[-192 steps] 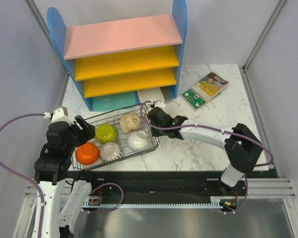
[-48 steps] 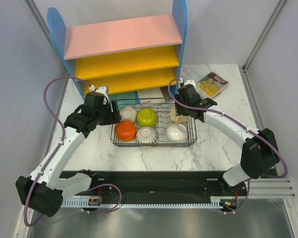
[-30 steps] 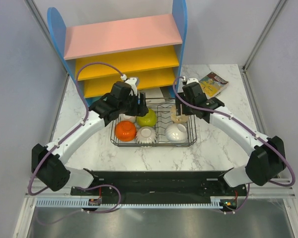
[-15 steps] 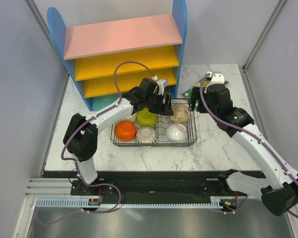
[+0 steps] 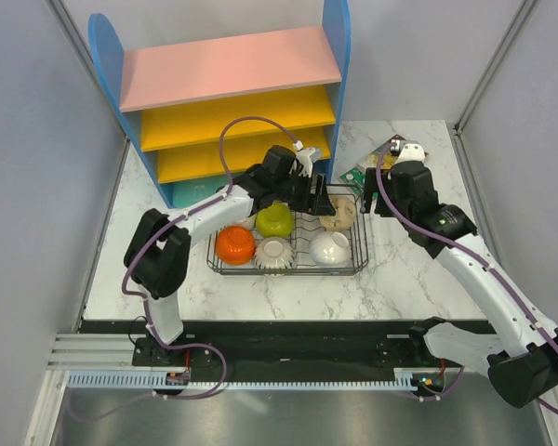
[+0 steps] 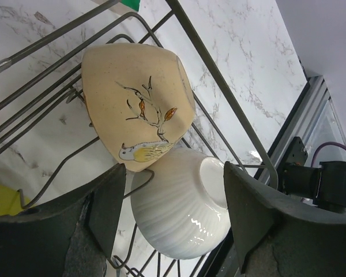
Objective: Unload the bowls from the dish rack
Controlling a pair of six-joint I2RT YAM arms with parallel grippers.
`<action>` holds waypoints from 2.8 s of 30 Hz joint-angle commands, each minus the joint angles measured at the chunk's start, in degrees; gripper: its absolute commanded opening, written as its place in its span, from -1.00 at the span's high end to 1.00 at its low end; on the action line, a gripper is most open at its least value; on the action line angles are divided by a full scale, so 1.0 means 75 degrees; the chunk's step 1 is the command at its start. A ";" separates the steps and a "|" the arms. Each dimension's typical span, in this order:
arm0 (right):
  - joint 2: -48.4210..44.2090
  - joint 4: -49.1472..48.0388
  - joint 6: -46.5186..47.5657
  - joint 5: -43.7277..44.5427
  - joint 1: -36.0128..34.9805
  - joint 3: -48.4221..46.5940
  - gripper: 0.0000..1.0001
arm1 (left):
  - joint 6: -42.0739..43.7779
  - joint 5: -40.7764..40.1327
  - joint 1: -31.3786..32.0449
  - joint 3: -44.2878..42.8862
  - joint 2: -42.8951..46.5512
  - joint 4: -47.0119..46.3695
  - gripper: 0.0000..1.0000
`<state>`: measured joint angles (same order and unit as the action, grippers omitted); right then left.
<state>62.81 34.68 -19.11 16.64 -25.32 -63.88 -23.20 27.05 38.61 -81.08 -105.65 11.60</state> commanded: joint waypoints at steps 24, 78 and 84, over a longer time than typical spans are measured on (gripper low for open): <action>-0.0253 0.0158 0.0228 0.0160 0.0247 0.0138 -0.68 | -0.0762 0.0355 0.0114 0.0955 -0.0422 -0.1522 -0.50; -0.0194 0.0322 0.0416 0.0019 0.0341 0.0349 -0.68 | -0.1441 0.1326 -0.0004 0.1611 -0.0445 -0.4522 -0.22; -0.0148 0.0299 0.0416 0.0019 0.0341 0.0361 -0.68 | -0.1746 0.1525 0.0008 0.1542 -0.0457 -0.4769 0.12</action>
<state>61.67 37.34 -16.23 16.58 -23.03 -61.12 -33.61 35.33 38.59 -67.20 -110.37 -19.20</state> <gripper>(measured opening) 0.838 0.483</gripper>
